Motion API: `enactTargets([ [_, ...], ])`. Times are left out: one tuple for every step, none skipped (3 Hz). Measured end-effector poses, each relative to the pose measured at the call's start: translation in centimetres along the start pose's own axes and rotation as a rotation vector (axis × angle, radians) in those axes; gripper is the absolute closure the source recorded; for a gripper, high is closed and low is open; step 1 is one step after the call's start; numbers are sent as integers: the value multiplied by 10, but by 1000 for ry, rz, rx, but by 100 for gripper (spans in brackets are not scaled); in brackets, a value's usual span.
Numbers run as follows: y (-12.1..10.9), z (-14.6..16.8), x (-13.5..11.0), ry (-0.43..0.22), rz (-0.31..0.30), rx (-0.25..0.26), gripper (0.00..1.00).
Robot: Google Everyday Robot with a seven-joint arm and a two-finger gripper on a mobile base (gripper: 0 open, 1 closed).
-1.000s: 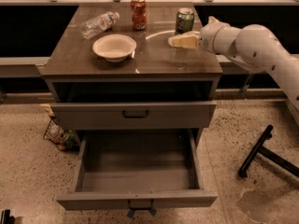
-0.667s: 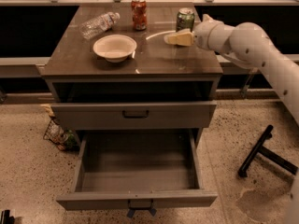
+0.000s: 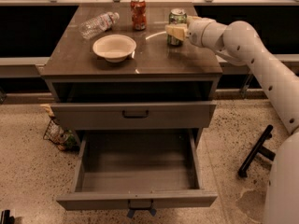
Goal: Place green can into middle drawer
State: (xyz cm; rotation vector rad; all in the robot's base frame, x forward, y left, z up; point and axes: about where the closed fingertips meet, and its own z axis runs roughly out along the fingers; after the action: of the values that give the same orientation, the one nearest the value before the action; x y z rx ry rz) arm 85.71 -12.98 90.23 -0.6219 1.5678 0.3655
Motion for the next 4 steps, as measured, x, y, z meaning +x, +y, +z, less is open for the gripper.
enactTargets([
  [2, 9, 3, -6, 10, -21, 64],
  [10, -5, -11, -49, 17, -87, 87],
  [43, -48, -32, -71, 11, -220, 100],
  [75, -97, -40, -102, 1, -365, 100],
])
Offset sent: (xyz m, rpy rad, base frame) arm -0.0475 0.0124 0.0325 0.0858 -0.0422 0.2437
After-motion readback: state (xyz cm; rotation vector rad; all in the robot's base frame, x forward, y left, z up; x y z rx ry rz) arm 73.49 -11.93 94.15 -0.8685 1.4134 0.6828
